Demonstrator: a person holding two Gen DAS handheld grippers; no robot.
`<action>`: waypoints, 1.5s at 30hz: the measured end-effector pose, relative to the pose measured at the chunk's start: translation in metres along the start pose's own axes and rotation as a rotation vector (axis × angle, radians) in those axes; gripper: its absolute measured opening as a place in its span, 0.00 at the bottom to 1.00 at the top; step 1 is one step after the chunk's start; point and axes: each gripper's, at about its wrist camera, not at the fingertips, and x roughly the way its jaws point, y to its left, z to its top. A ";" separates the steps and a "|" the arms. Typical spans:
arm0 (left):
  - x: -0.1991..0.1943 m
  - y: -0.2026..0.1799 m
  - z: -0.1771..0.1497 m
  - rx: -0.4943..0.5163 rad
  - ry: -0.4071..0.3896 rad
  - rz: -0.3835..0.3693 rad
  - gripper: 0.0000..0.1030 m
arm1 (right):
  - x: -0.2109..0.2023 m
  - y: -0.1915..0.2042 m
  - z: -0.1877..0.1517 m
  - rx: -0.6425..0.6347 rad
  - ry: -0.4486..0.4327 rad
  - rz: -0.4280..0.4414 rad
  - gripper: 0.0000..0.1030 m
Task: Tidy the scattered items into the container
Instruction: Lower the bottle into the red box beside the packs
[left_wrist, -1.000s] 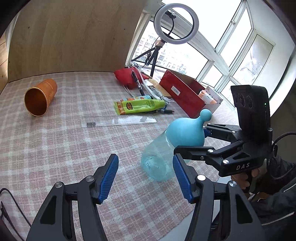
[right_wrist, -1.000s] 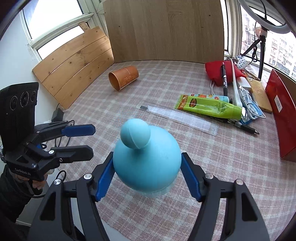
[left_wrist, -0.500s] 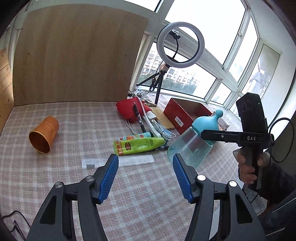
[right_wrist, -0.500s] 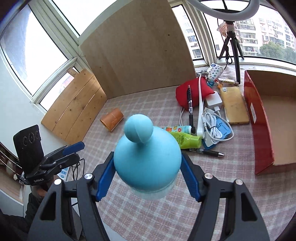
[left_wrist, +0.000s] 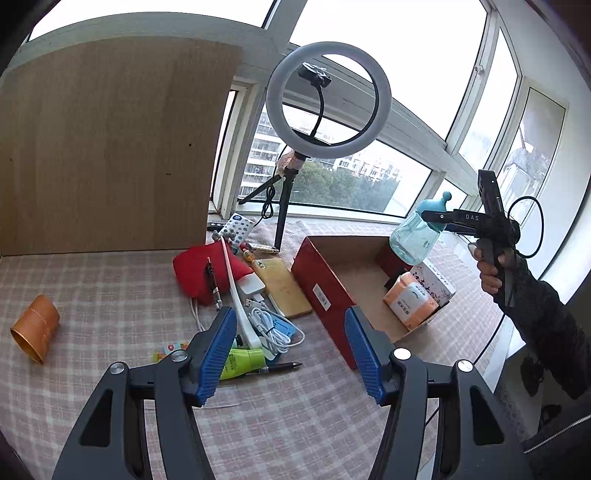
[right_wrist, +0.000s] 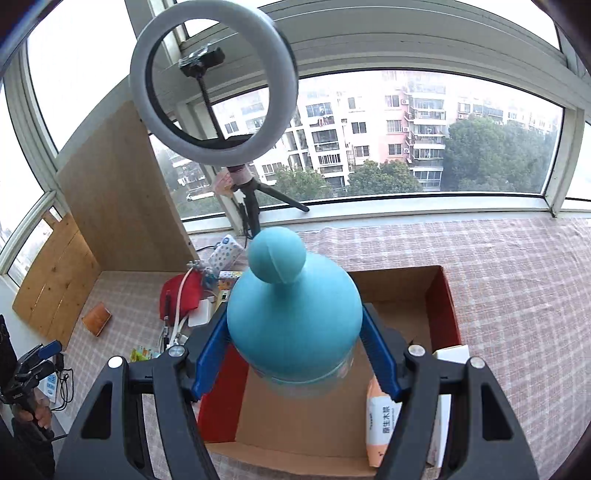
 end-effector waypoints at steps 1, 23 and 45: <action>0.008 -0.006 0.002 0.005 0.007 -0.002 0.56 | 0.008 -0.017 0.005 0.021 0.009 -0.011 0.64; 0.085 -0.035 0.015 0.048 0.151 -0.026 0.56 | 0.107 -0.097 0.003 -0.034 0.165 -0.193 0.64; 0.079 -0.032 0.013 0.051 0.135 -0.035 0.56 | 0.064 -0.093 0.015 -0.088 0.118 -0.264 0.17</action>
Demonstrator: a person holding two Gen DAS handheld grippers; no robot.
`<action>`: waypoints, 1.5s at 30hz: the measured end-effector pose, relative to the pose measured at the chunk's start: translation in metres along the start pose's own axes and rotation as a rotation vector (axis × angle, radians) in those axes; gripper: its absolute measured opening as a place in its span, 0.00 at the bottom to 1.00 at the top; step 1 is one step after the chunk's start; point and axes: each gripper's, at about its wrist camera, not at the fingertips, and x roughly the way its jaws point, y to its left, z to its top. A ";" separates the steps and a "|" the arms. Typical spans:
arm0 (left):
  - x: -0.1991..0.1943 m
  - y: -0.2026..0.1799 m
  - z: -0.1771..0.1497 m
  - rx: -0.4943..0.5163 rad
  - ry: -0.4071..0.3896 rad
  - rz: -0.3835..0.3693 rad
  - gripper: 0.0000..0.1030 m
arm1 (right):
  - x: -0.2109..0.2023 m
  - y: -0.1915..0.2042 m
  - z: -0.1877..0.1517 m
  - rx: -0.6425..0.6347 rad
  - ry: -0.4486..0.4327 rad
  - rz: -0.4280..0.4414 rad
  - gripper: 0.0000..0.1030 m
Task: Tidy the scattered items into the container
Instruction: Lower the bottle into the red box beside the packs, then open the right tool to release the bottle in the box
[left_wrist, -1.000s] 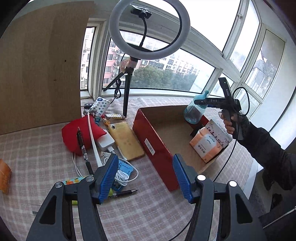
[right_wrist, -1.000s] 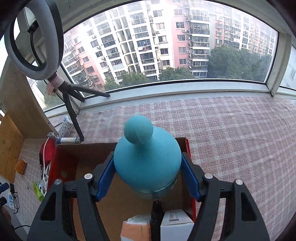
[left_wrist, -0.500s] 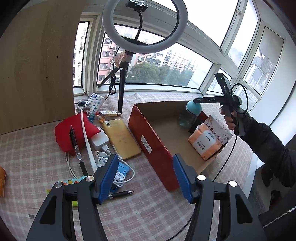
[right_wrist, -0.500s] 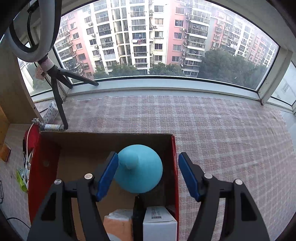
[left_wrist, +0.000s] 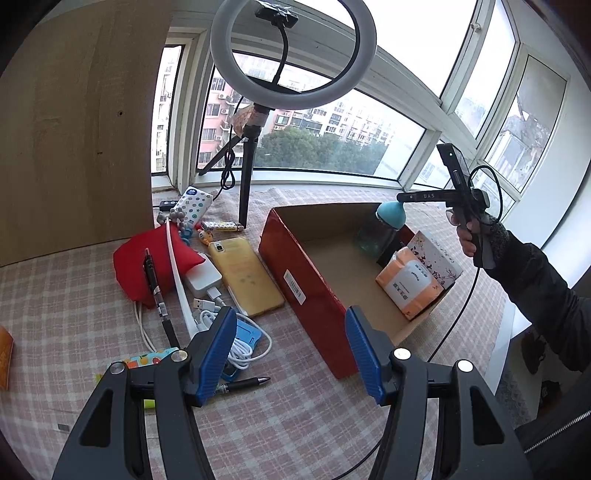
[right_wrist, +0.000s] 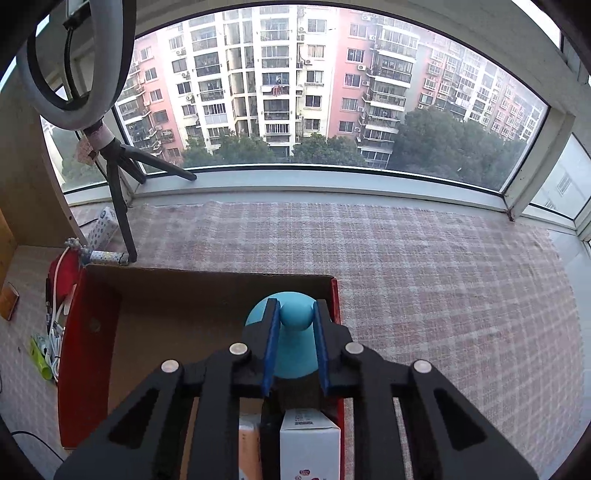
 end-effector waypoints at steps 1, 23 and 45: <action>0.000 0.000 0.000 -0.001 -0.001 0.000 0.56 | -0.001 -0.001 0.001 -0.005 -0.002 -0.008 0.17; -0.001 0.007 -0.001 -0.005 -0.005 -0.017 0.56 | -0.057 -0.018 0.008 0.121 -0.106 0.157 0.20; 0.004 0.003 -0.001 0.009 0.005 -0.051 0.56 | 0.068 0.102 -0.006 0.163 0.142 0.088 0.17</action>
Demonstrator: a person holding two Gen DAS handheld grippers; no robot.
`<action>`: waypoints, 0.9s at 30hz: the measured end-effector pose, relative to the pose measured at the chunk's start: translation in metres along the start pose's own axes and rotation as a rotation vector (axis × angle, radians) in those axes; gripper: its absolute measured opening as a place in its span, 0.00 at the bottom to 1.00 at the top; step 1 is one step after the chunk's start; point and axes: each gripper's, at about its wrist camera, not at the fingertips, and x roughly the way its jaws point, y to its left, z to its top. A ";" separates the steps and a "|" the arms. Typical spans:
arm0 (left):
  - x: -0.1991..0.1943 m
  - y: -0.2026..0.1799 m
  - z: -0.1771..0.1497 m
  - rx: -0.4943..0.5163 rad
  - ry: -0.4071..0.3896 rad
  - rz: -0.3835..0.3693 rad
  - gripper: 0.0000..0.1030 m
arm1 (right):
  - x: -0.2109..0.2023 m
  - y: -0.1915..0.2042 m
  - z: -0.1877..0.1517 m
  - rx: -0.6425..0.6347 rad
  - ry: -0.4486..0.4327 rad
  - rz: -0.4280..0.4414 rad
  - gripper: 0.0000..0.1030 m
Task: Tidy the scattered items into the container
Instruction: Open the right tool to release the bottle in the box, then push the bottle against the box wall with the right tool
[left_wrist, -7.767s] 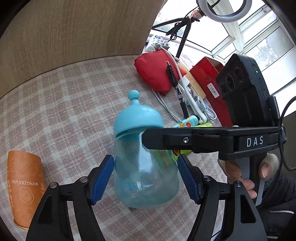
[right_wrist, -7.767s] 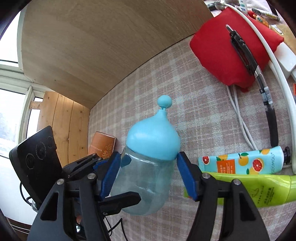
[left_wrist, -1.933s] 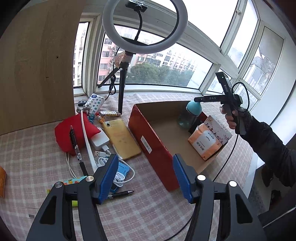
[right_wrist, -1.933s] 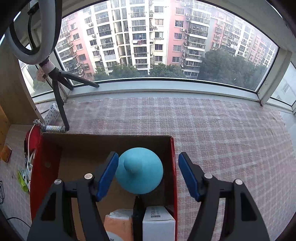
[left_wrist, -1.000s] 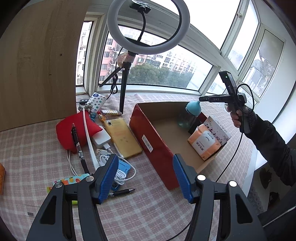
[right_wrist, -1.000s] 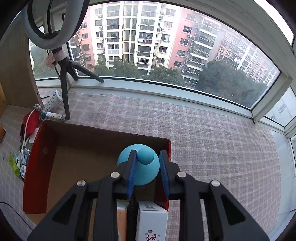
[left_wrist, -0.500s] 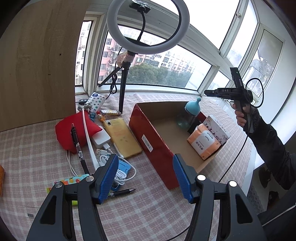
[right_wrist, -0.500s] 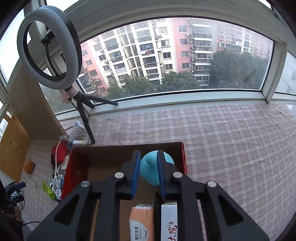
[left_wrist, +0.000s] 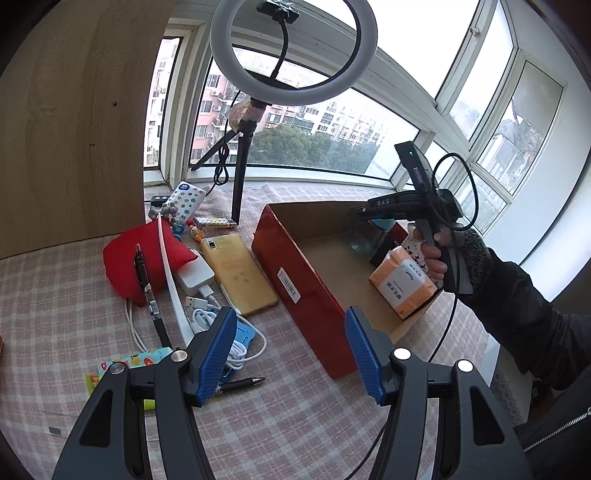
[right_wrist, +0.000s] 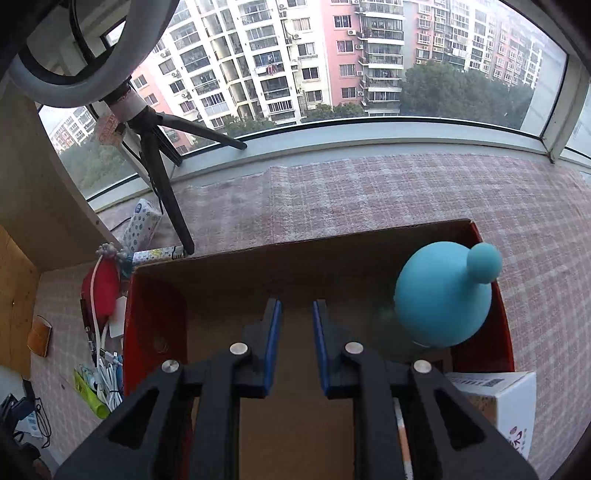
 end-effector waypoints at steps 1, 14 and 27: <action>-0.001 -0.001 0.000 0.006 -0.002 0.000 0.56 | 0.013 0.004 -0.002 -0.005 0.019 -0.029 0.17; 0.011 -0.002 0.000 0.013 0.024 -0.017 0.56 | 0.053 -0.022 -0.006 0.035 0.081 -0.270 0.16; 0.015 -0.003 0.000 0.021 0.044 -0.016 0.56 | 0.053 -0.018 0.008 0.038 0.062 -0.276 0.12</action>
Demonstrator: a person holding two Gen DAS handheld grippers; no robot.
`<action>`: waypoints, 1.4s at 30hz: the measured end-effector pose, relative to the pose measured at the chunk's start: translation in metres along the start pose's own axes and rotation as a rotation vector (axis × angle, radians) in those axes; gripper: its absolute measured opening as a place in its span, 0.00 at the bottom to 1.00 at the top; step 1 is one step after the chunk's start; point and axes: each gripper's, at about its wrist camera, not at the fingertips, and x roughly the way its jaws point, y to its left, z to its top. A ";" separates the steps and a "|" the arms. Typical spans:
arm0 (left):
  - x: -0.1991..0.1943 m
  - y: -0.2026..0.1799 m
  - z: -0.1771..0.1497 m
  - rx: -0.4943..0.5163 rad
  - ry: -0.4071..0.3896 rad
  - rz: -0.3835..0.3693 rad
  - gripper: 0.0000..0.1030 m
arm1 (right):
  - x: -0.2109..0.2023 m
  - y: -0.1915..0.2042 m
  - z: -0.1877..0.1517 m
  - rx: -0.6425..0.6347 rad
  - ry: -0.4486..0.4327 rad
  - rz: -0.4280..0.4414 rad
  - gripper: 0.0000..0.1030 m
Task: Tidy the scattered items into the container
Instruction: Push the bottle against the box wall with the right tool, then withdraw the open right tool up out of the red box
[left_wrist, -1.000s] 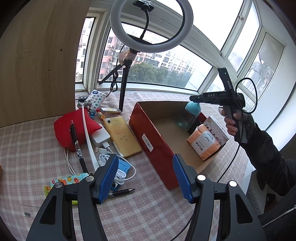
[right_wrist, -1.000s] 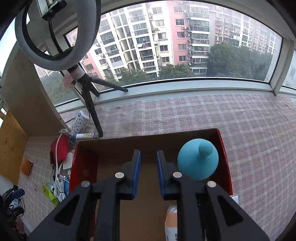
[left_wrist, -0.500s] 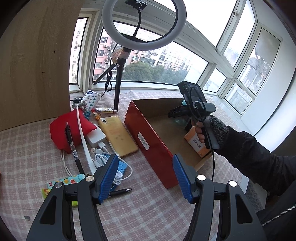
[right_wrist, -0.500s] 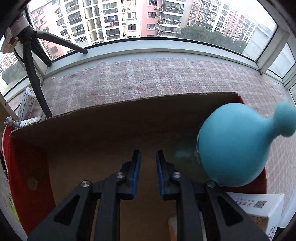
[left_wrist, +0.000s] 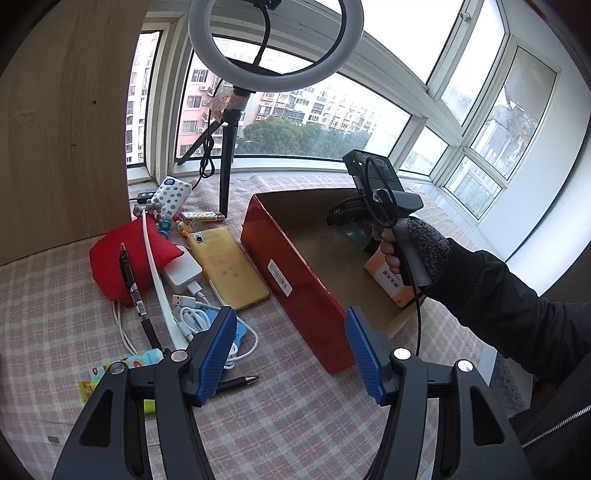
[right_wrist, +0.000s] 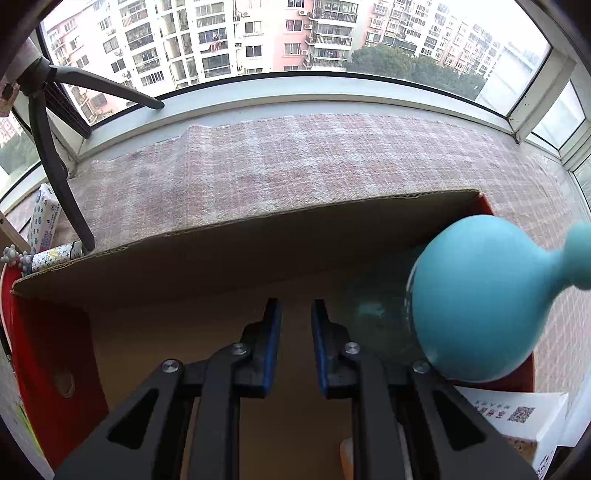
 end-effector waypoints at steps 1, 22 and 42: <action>0.000 0.001 0.000 -0.005 0.001 0.002 0.56 | -0.001 0.000 0.001 -0.005 -0.010 -0.017 0.12; 0.000 0.004 -0.002 -0.006 -0.001 0.006 0.56 | -0.004 -0.003 -0.028 -0.009 0.091 -0.010 0.20; -0.043 0.013 -0.024 -0.049 -0.032 0.109 0.56 | -0.096 -0.041 -0.065 0.143 -0.110 0.419 0.28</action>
